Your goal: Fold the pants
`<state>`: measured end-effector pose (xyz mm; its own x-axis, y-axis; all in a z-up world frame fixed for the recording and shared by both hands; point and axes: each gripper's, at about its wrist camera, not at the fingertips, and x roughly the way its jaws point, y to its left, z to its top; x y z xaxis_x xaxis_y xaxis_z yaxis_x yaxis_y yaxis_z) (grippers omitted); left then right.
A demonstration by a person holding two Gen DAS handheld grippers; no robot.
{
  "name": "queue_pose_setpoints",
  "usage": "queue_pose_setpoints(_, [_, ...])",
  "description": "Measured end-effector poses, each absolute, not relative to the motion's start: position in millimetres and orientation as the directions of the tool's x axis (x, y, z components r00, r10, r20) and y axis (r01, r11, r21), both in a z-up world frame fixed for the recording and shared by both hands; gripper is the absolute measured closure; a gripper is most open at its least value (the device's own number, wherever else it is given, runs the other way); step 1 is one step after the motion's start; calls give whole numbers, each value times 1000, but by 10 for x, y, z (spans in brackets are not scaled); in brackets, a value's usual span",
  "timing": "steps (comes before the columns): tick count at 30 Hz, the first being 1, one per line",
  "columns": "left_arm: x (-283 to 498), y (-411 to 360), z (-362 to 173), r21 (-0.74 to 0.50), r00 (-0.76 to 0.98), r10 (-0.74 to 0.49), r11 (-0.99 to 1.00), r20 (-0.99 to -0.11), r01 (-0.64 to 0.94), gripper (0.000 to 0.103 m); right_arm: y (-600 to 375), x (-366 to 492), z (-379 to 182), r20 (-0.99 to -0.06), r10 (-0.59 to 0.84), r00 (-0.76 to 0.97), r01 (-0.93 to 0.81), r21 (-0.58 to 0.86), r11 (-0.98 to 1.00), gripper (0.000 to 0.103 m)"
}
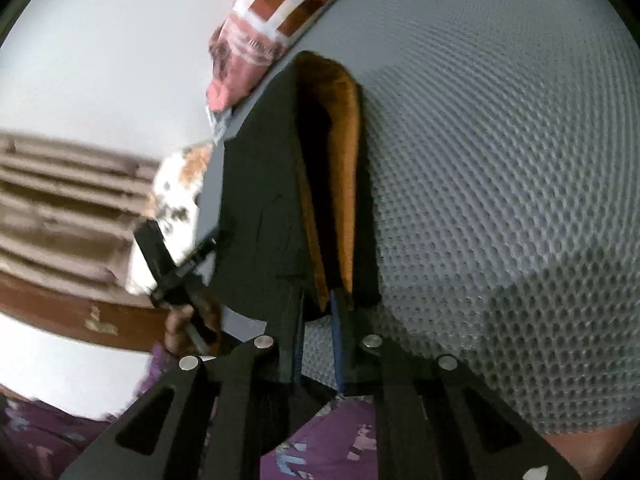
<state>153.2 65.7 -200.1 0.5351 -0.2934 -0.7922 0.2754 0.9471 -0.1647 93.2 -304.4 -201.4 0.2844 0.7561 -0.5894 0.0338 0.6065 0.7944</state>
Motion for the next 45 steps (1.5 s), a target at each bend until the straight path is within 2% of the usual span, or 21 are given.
queue_pose_setpoints(7, [1525, 640, -2015, -157, 539, -287, 948, -792, 275, 3, -2941, 944, -1888, -636, 719, 280, -24, 744, 668, 92])
queue_pose_setpoints(11, [1523, 642, -2025, -161, 541, -292, 947, -789, 277, 3, -2883, 984, -1822, -659, 698, 280, -57, 715, 697, 88])
queue_pose_setpoints(13, [1521, 637, -2029, -160, 541, -291, 948, -789, 277, 3, -2894, 1020, -1787, -664, 689, 289, -64, 705, 706, 81])
queue_pose_setpoints(15, [1518, 639, -2027, -161, 542, -292, 948, -788, 276, 3, -2917, 1083, -1752, -683, 666, 301, -64, 682, 729, 66])
queue_pose_setpoints(18, [1520, 640, -2026, -160, 542, -291, 948, -788, 276, 3, -2956, 1201, -1713, -672, 668, 320, -75, 685, 725, 52])
queue_pose_setpoints(21, [1520, 638, -2026, -161, 542, -291, 948, -788, 276, 3, -2996, 1387, -1702, -667, 664, 338, -84, 681, 727, 44])
queue_pose_setpoints(27, [1519, 637, -2024, -161, 542, -292, 948, -788, 276, 3, -2964, 1743, -1870, -686, 660, 306, -99, 667, 739, 44])
queue_pose_setpoints(30, [1519, 637, -2020, -162, 542, -293, 947, -787, 276, 3, -2921, 1797, -1929, -659, 692, 294, -113, 695, 710, 44])
queue_pose_setpoints(35, [1519, 641, -2018, -167, 541, -298, 946, -787, 279, 2, -2633, 1839, -1905, -664, 707, 244, -205, 677, 707, 42])
queue_pose_setpoints(37, [1517, 640, -2018, -169, 539, -301, 945, -787, 281, 1, -2649, 1849, -1912, -655, 717, 237, -215, 685, 696, 52])
queue_pose_setpoints(38, [1517, 639, -2018, -171, 537, -304, 944, -787, 283, 1, -2681, 1849, -1935, -661, 713, 234, -219, 678, 701, 60])
queue_pose_setpoints(39, [1520, 634, -2016, -171, 534, -305, 943, -789, 285, 0, -2732, 1852, -1963, -660, 716, 230, -215, 683, 698, 64])
queue_pose_setpoints(45, [1543, 643, -2004, -187, 517, -324, 935, -792, 300, 0, -2802, 1890, -2044, -578, 791, 202, -185, 770, 610, 68])
